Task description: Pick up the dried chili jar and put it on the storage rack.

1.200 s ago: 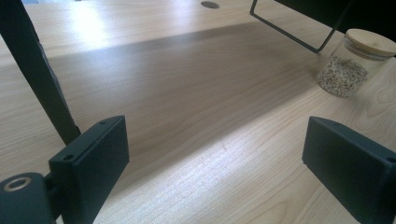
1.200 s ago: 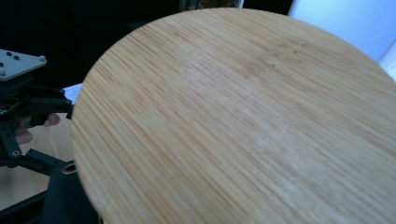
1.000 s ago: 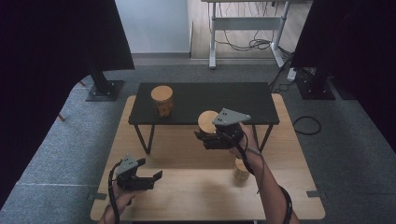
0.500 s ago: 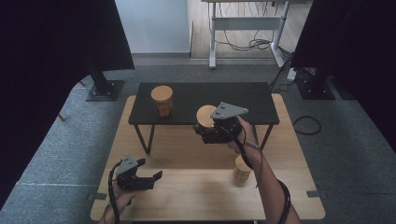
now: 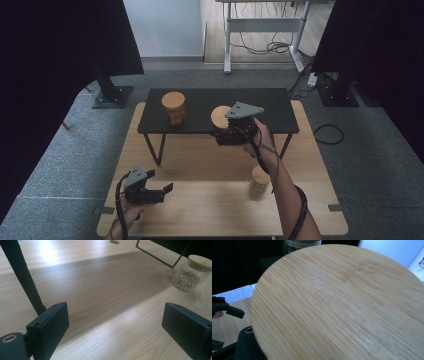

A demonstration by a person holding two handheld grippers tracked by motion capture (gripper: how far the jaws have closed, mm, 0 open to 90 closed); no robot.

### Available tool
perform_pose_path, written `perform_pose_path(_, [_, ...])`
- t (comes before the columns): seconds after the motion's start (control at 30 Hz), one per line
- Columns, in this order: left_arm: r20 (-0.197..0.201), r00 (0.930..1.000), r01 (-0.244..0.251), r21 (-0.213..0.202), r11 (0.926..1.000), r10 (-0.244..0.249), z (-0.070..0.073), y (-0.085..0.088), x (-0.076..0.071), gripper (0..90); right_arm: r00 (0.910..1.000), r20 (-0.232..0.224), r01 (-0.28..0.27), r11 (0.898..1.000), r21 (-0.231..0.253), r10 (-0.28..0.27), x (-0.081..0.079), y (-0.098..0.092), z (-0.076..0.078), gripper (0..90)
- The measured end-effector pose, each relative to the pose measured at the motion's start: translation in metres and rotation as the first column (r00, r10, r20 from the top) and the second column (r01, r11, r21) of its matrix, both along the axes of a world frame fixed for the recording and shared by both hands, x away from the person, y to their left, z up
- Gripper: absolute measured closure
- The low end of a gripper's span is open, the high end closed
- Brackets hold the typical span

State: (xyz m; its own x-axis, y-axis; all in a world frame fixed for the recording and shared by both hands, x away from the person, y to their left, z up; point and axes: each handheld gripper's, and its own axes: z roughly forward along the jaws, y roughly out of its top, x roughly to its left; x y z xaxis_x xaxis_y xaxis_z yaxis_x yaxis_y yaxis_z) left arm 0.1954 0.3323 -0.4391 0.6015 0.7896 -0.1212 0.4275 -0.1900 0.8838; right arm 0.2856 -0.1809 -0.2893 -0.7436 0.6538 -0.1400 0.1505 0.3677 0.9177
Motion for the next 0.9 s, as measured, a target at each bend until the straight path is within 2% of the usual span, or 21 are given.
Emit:
perform_pose_path(0.47, [0.001, 1.0000, -0.001, 0.000, 1.0000, 0.001, 0.000, 0.001, 0.000, 6.6, 0.9996, -0.003, 0.030, 1.000, -0.002, -0.030, 0.014, 0.002, 0.003, 25.1])
perform_pose_path(0.9, [0.000, 1.0000, -0.002, 0.002, 1.0000, 0.002, 0.000, 0.001, 0.001, 6.6, 0.9982, -0.011, 0.058, 0.998, 0.005, -0.058, 0.026, 0.004, -0.001, 25.0])
